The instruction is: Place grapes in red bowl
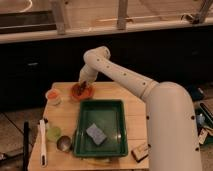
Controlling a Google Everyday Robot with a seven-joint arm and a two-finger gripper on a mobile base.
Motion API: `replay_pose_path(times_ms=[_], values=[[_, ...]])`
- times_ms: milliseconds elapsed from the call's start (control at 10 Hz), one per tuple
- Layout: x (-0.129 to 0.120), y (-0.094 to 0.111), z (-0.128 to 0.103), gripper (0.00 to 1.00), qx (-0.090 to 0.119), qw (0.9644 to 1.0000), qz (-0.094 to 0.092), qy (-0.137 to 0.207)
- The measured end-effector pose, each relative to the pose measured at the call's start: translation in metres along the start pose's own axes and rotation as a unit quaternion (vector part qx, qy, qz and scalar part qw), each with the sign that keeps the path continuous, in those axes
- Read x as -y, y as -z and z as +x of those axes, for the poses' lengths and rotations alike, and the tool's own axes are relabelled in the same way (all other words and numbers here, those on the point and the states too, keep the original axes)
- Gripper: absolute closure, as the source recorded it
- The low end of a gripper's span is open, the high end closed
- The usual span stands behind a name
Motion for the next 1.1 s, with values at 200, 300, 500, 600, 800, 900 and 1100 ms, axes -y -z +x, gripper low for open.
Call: replay_pose_path(times_ms=[200, 300, 500, 600, 800, 900, 1100], values=[[0.0013, -0.0011, -0.0001, 0.29, 0.002, 1.0000, -0.001, 0.002], [0.0025, -0.0019, -0.0009, 0.22, 0.004, 1.0000, 0.000, 0.004], [0.0022, -0.0028, -0.0001, 0.20, 0.009, 1.0000, 0.000, 0.005], [0.0008, -0.0034, 0.0008, 0.20, 0.011, 0.9999, 0.001, 0.005], [0.0021, -0.0050, 0.0008, 0.20, 0.015, 0.9998, 0.001, 0.009], [0.0033, -0.0059, 0.0007, 0.20, 0.018, 0.9998, 0.000, 0.012], [0.0041, -0.0066, 0.0010, 0.20, 0.025, 0.9996, -0.001, 0.017]])
